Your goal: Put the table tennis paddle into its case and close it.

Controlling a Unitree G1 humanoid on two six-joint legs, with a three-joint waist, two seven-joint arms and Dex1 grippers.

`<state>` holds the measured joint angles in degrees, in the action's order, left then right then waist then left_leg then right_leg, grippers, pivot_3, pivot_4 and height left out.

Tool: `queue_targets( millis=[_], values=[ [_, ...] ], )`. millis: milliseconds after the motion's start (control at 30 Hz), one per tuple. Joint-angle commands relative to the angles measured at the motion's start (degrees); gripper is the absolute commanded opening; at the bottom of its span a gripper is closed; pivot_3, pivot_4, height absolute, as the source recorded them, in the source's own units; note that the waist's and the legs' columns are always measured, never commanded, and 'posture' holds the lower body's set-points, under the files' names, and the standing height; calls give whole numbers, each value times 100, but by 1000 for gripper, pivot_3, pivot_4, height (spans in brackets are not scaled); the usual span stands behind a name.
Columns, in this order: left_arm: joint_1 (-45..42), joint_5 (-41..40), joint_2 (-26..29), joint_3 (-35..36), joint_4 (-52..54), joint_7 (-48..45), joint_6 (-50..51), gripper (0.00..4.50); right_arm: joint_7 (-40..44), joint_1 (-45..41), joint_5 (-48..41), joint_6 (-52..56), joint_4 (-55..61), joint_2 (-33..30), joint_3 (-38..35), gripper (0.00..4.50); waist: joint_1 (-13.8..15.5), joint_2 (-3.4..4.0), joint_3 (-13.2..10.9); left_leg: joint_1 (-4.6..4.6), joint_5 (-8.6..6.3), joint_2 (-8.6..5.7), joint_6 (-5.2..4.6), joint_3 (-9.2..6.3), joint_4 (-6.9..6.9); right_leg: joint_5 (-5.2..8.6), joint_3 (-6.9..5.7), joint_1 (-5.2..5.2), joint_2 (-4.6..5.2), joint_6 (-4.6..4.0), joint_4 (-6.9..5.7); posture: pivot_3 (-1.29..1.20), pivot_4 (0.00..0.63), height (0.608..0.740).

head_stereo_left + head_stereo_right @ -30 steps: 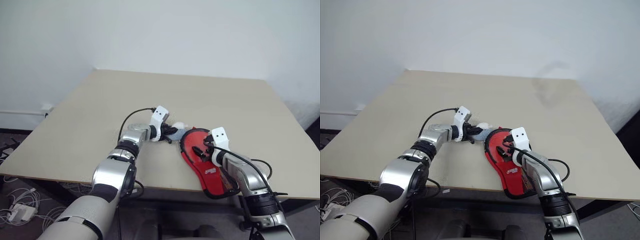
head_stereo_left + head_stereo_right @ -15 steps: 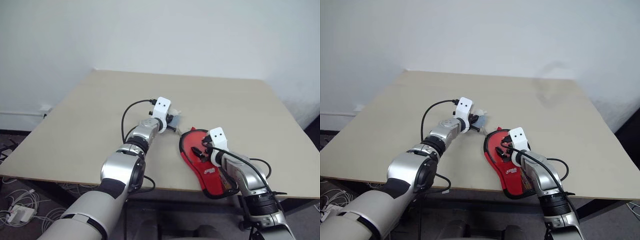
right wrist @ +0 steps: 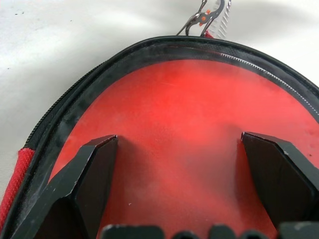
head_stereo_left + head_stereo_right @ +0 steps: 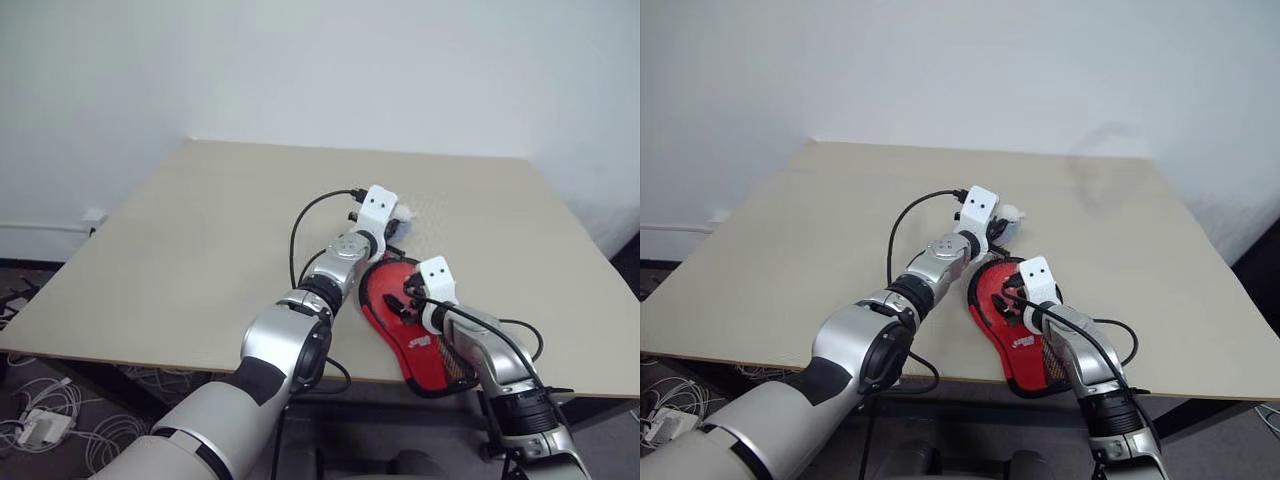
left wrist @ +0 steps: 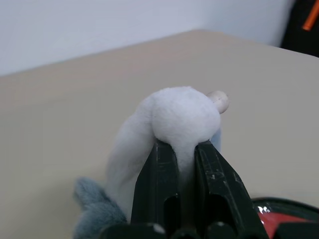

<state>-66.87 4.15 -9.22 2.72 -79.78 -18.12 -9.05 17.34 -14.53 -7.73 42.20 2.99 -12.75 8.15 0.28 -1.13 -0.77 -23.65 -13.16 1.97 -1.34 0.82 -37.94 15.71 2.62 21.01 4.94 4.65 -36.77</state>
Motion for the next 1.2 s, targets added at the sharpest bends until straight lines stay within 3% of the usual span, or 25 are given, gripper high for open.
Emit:
queue_targets(
  millis=[33, 100, 467, 600, 933, 1200],
  values=[
    [23, 222, -219, -286, 294, -788, -294, 19, -167, 467, 213, 390, -385, -107, 85, 4311, 13, 1, 1, -1, 0, 0, 0, 0, 0, 0, 0, 0, 1, 0, 1, 0, 0, 728],
    [153, 299, -160, -353, 280, -781, -255, 19, -183, 505, 203, 349, -391, -113, 68, 4311, 17, 2, 1, -3, -1, 0, 1, -1, 2, 0, -1, 2, 1, -1, 2, 0, 0, 728],
    [449, -91, -40, -65, 423, -1732, -304, 3687, -164, 426, 204, 220, -570, -205, -42, 4500, 20, 3, 2, -2, -2, 0, 2, -2, 4, 1, -1, 3, 1, -1, 4, 0, 0, 728],
    [442, -258, 68, 101, 504, -1872, -444, 3687, -111, 413, 190, 152, -659, -319, -156, 4500, 16, 3, 2, -2, -2, 0, 2, -2, 4, 1, 0, 3, 1, -1, 4, 0, 0, 728],
    [359, -1031, 360, 582, 841, -3298, 116, 3687, 250, 781, 103, 37, -143, -681, -203, 4500, 20, 3, 2, -2, 0, 0, -2, -3, 4, 2, 0, 1, 2, -2, 6, 0, 0, 728],
    [515, -1189, 1090, 347, 1673, -4526, 626, 3687, 600, 1170, 68, -362, 260, -1349, -564, 4500, -4, 4, 0, -3, 5, 1, -11, -4, 6, 2, 0, 1, 2, -3, 8, 0, 0, 728]
  ],
)
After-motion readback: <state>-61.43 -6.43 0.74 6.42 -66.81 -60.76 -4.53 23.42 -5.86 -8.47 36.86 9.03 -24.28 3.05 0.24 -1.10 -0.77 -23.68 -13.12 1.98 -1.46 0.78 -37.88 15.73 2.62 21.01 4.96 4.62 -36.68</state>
